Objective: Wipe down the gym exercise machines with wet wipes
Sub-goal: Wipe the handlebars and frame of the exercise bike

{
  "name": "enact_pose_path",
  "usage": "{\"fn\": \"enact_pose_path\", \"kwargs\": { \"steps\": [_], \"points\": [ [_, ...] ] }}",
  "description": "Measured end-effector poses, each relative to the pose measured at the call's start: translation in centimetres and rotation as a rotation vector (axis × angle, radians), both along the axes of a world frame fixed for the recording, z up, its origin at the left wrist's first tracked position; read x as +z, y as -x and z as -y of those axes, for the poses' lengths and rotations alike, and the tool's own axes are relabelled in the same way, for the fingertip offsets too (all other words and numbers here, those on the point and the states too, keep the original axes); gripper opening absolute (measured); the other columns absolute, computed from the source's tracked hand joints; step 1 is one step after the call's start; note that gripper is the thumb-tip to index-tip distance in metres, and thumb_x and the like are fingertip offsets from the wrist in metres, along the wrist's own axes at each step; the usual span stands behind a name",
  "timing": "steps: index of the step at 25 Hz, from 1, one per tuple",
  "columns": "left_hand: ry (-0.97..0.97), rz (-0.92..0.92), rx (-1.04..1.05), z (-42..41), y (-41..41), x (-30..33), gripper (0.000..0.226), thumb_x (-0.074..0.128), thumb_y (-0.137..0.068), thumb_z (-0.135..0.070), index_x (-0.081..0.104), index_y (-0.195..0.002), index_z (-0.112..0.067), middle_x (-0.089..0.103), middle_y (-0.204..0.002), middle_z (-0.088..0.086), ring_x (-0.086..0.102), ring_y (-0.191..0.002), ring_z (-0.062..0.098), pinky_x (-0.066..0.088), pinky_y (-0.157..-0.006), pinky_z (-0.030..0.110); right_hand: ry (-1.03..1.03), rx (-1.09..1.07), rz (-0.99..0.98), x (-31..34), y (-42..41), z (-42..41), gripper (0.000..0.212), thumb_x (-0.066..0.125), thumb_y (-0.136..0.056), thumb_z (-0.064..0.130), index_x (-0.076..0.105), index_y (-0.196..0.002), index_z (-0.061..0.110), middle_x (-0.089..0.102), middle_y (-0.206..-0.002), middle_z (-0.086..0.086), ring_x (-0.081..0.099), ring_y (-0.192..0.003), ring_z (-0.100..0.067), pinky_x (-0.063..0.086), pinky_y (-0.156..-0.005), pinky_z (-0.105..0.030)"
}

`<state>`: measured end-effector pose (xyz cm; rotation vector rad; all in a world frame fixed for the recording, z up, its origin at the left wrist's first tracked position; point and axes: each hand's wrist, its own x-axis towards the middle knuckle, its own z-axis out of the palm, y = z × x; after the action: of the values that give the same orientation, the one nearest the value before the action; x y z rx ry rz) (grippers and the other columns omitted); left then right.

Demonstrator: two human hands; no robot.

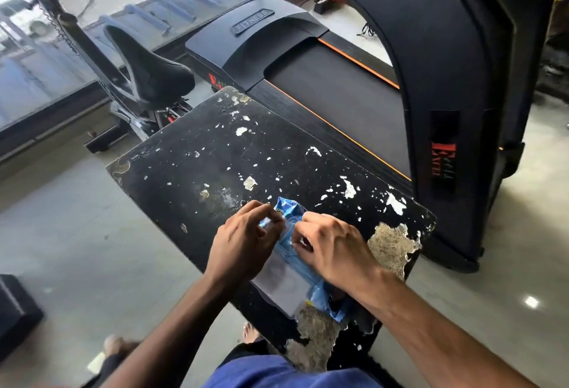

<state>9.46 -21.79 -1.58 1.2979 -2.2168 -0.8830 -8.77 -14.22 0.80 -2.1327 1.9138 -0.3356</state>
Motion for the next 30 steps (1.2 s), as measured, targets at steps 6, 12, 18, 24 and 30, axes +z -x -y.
{"fn": "enact_pose_path", "kwargs": {
  "steps": [6, 12, 18, 24, 30],
  "points": [
    [-0.058, -0.004, -0.016, 0.8, 0.1, 0.3, 0.007, 0.069, -0.094, -0.038, 0.068, -0.089, -0.033, 0.066, -0.100, -0.018, 0.063, -0.075, -0.005, 0.048, -0.067, 0.027, -0.165, -0.159, 0.357, 1.4, 1.2, 0.2, 0.015, 0.076, -0.088, 0.036, 0.064, -0.082, 0.028, 0.058, -0.087, 0.014, 0.058, -0.072, 0.000, 0.047, -0.065, -0.016],
    [-0.088, -0.018, -0.072, 1.3, -0.2, 0.5, 0.011, 0.069, -0.096, -0.040, 0.066, -0.087, -0.034, 0.067, -0.095, -0.018, 0.064, -0.074, -0.004, 0.047, -0.067, 0.028, -0.201, -0.143, 0.526, 2.4, 1.8, -0.1, 0.017, 0.074, -0.089, 0.022, 0.058, -0.085, 0.025, 0.068, -0.082, 0.004, 0.060, -0.065, -0.009, 0.053, -0.057, -0.027],
    [-0.084, -0.031, -0.080, 1.3, -0.3, 0.3, 0.009, 0.069, -0.096, -0.036, 0.067, -0.088, -0.034, 0.066, -0.094, -0.020, 0.064, -0.075, -0.004, 0.049, -0.067, 0.028, -0.175, 0.037, 0.330, 2.5, 1.7, 0.2, 0.032, 0.065, -0.093, 0.040, 0.070, -0.116, 0.019, 0.056, -0.092, 0.021, 0.057, -0.085, 0.009, 0.043, -0.075, -0.005],
    [-0.075, -0.025, -0.081, 1.4, -0.2, 0.4, 0.011, 0.067, -0.095, -0.041, 0.064, -0.086, -0.035, 0.066, -0.094, -0.019, 0.064, -0.072, -0.004, 0.051, -0.068, 0.029, -0.030, 0.006, 0.291, 4.8, 3.0, 0.4, 0.013, 0.071, -0.095, 0.034, 0.073, -0.094, 0.022, 0.064, -0.089, 0.013, 0.062, -0.083, -0.003, 0.049, -0.074, -0.021],
    [-0.109, -0.026, -0.107, 1.5, -0.2, 0.7, 0.013, 0.060, -0.092, -0.051, 0.062, -0.084, -0.041, 0.067, -0.095, -0.020, 0.064, -0.072, -0.006, 0.049, -0.064, 0.028, -0.036, -0.218, 0.744, 6.3, 3.6, -0.2, 0.013, 0.053, -0.104, 0.028, 0.059, -0.099, 0.017, 0.065, -0.085, 0.003, 0.060, -0.079, -0.020, 0.051, -0.075, -0.048]
  ]
}}
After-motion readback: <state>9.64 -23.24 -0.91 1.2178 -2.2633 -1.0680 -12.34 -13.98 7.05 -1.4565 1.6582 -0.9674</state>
